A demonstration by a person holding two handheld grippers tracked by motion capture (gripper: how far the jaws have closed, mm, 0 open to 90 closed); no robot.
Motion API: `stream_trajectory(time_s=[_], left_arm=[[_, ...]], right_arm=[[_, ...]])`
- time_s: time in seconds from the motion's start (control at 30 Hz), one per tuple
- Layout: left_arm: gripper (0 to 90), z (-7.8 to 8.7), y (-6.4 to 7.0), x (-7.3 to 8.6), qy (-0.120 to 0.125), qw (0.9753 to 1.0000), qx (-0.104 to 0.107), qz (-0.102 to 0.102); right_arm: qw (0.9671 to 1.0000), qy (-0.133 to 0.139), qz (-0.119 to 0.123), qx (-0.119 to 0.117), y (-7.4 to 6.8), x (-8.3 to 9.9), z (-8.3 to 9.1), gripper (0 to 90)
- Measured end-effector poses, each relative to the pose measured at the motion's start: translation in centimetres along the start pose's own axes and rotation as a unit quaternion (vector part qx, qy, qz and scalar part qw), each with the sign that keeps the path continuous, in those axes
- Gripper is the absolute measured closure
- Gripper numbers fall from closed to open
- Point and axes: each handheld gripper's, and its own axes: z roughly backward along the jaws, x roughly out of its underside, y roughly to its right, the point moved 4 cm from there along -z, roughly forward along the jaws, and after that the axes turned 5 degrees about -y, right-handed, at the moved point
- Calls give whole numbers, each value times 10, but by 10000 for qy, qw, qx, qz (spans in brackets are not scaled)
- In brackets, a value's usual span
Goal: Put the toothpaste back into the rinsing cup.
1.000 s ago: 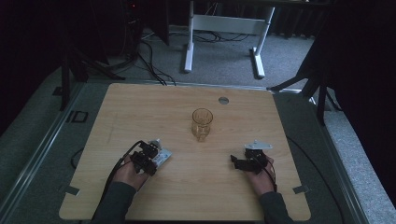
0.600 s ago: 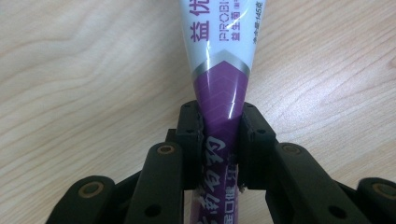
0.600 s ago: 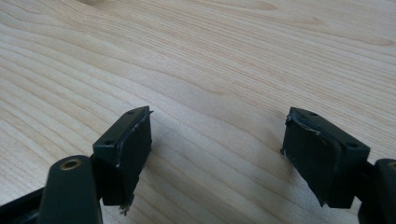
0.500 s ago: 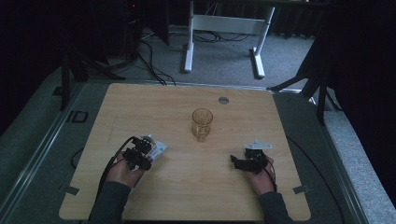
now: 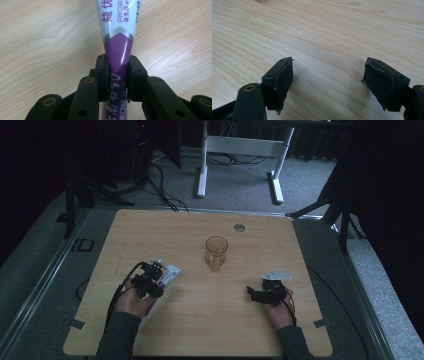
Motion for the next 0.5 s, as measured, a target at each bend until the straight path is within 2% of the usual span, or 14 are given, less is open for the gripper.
stream_trajectory(time_s=[0.5], left_arm=[[741, 7, 8, -12, 387, 9992, 39, -30]], right_arm=[[10000, 4, -11, 5, 0, 0, 0, 235]])
